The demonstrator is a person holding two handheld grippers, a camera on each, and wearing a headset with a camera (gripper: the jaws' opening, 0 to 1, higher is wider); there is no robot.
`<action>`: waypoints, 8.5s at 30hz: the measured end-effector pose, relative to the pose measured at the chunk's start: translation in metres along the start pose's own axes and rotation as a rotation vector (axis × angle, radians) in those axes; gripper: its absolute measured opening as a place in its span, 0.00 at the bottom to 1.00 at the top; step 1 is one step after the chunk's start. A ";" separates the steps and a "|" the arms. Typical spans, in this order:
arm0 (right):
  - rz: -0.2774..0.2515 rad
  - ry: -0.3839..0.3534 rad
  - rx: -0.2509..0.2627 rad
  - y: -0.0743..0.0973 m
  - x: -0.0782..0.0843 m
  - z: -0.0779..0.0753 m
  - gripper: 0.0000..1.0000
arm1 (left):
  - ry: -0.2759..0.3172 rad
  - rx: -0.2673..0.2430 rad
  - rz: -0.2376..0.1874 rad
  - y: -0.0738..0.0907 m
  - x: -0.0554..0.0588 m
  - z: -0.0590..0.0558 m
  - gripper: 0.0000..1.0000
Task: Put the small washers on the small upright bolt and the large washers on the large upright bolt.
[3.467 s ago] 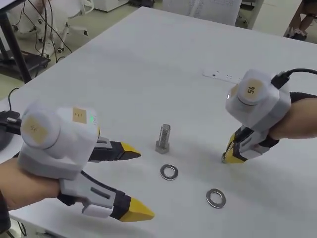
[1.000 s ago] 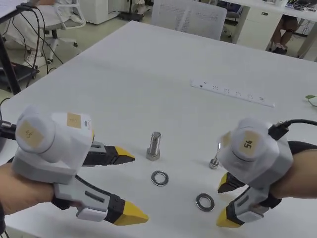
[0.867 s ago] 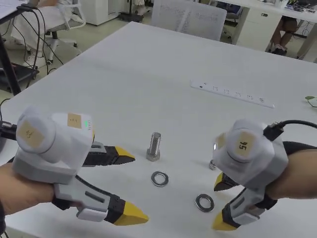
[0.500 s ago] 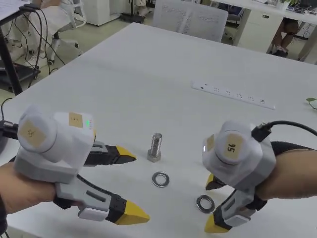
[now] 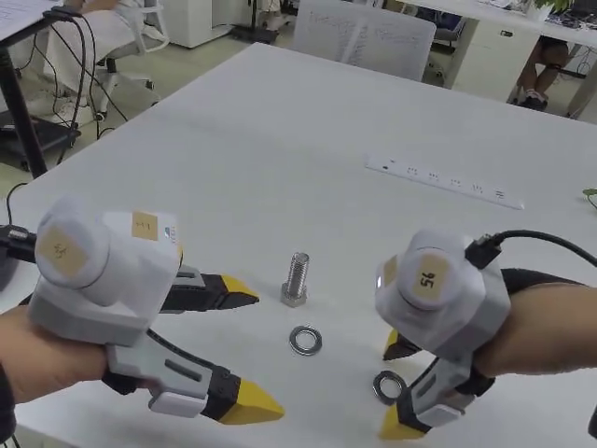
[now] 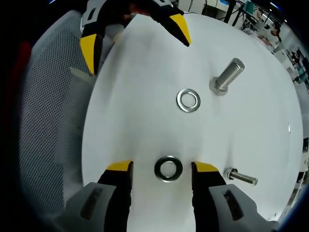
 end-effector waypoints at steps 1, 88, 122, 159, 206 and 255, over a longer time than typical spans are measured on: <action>-0.001 -0.001 0.000 0.000 0.000 0.000 0.50 | 0.000 0.001 0.000 0.000 0.000 0.000 0.71; 0.056 -0.002 0.016 0.004 0.003 -0.010 0.24 | 0.001 -0.011 -0.019 0.002 -0.003 0.002 0.70; 0.051 -0.035 0.010 0.002 0.005 -0.008 0.24 | 0.002 -0.011 -0.015 0.002 -0.001 0.000 0.70; 0.017 0.022 0.082 0.043 -0.025 -0.028 0.24 | 0.013 -0.057 -0.056 0.010 -0.007 0.009 0.71; -0.036 0.201 0.152 0.074 -0.104 -0.075 0.24 | 0.053 -0.219 -0.126 0.032 0.001 0.038 0.72; 0.012 0.235 0.044 0.032 -0.123 -0.090 0.24 | -0.052 -0.228 -0.108 0.025 0.012 0.046 0.69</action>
Point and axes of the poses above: the centre of the closed fingertips' face, and the gripper's own axes: y roughly backward along the fingers, z roughly to its left, x roughly out of its underside, the point moved 1 cm from there along y, roughly backward along the fingers, and after that the axes turned 3 degrees about x, right-handed, at the moved point
